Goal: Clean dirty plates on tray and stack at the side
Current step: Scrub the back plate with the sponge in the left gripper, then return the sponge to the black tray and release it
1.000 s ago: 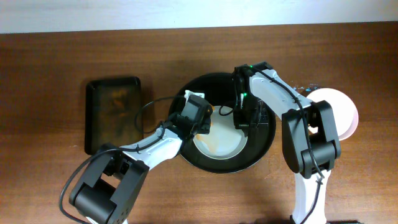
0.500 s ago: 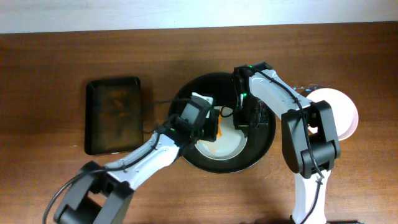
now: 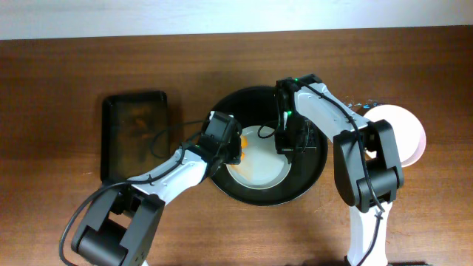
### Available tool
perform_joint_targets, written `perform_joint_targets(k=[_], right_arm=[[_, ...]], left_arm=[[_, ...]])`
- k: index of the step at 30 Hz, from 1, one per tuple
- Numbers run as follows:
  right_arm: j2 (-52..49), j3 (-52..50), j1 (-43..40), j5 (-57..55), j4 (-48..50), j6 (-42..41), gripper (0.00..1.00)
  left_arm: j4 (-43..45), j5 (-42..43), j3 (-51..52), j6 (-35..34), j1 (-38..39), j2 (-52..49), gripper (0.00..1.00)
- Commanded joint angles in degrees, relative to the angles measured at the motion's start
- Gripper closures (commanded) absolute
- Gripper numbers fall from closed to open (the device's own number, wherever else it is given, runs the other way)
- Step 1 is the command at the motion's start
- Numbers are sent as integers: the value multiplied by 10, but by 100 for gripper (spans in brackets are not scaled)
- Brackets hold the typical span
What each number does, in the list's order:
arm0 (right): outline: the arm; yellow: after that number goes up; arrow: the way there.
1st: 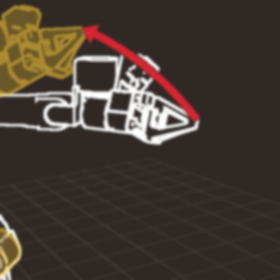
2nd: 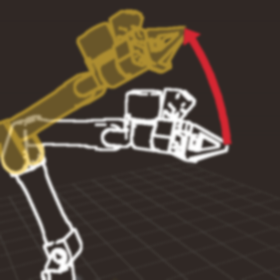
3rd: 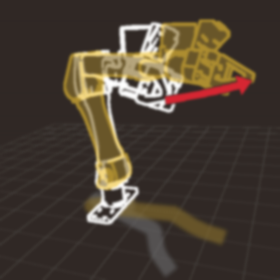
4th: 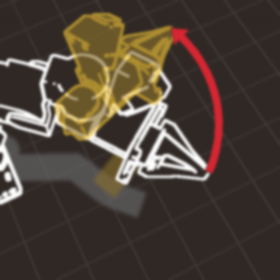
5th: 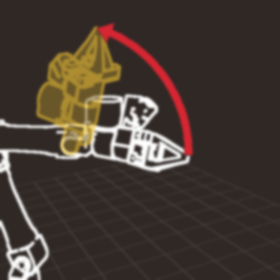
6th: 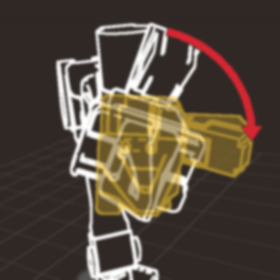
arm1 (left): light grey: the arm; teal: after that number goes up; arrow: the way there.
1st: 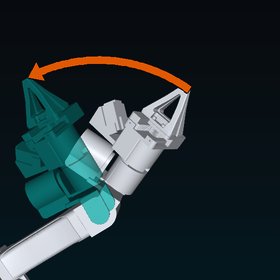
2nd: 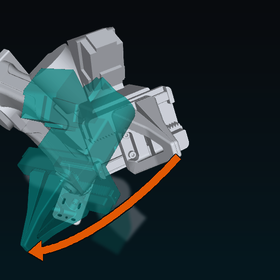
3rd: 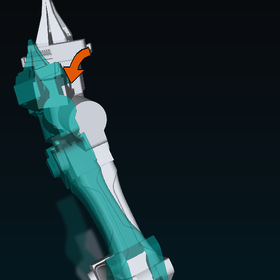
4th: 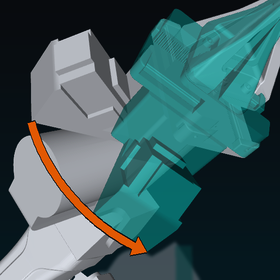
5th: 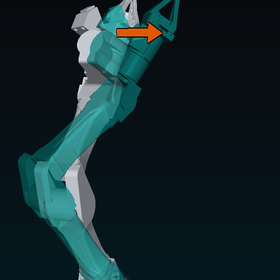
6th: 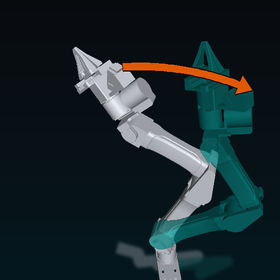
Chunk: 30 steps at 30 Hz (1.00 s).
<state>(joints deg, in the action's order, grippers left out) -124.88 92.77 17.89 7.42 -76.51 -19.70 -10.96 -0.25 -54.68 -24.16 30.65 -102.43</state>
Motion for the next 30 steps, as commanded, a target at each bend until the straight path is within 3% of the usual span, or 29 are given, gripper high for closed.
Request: perform_joint_targets(k=[1,7,12,13,17,20,23,27,30], right_arm=[[16,-5,1,-32,-9,-3,96],[16,-5,1,-36,-10,-1,96],[16,-5,1,-37,-11,-1,96],[16,-5,1,-37,-11,-1,96],[16,-5,1,-37,-11,-1,96],[16,-5,1,-37,-11,-1,96],[16,-5,1,-37,-11,-1,96],[16,-5,1,-37,-11,-1,96],[16,-5,1,-37,-11,-1,96]], left_arm=[[-5,-95,-3,12,-23,58,99],[-43,-131,-3,20,-25,176,99],[-166,-126,-3,20,-76,210,99],[-178,-91,-3,20,-92,215,99],[-135,257,-3,46,-193,212,99],[-97,406,-3,45,-218,170,99],[-40,454,-3,40,-218,81,99],[38,455,-3,3,-218,-16,100],[40,374,-3,-7,-218,-47,99]])
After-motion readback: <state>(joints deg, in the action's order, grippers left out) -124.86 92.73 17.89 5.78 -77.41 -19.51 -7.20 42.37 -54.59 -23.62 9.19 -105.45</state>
